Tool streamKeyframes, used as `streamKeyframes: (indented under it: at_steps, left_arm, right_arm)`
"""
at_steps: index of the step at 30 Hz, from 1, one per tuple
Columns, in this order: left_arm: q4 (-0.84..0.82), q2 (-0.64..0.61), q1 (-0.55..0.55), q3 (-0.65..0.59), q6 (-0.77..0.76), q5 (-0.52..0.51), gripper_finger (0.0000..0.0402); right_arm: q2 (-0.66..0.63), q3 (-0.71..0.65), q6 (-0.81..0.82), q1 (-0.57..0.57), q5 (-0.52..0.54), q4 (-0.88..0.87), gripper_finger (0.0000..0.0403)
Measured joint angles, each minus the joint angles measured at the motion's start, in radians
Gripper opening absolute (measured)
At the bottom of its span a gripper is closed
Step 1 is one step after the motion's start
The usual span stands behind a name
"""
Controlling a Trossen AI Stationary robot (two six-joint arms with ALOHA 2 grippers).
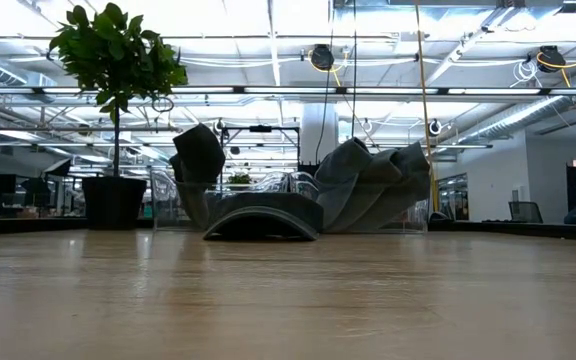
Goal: Pick & Place hat
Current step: Put the bottom black cap into the left transparent bin
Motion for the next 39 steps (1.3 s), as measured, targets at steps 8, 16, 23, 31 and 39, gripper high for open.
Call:
streamKeyframes:
  at_steps: [8, 16, 23, 31, 39]
  left_arm:
    - [-0.160, -0.010, 0.051, 0.000, -0.205, 0.190, 0.0258]
    - [-0.182, 0.000, 0.111, 0.000, -0.349, 0.389, 0.0268]
    - [-0.201, 0.019, 0.165, 0.000, -0.464, 0.525, 0.0269]
    - [-0.184, 0.068, 0.202, 0.000, -0.525, 0.621, 0.0269]
    - [-0.072, 0.153, 0.215, 0.000, -0.579, 0.715, 0.0269]
  right_arm:
    - [0.036, -0.001, 0.103, 0.000, -0.311, -0.131, 0.0000]
    - [0.110, -0.001, 0.178, 0.000, -0.533, -0.112, 0.0000]
    - [0.161, -0.001, 0.178, -0.008, -0.581, -0.061, 0.0000]
    - [0.221, -0.001, 0.235, -0.026, -0.655, 0.059, 0.0000]
    - [0.237, -0.001, 0.232, -0.026, -0.678, 0.071, 0.0000]
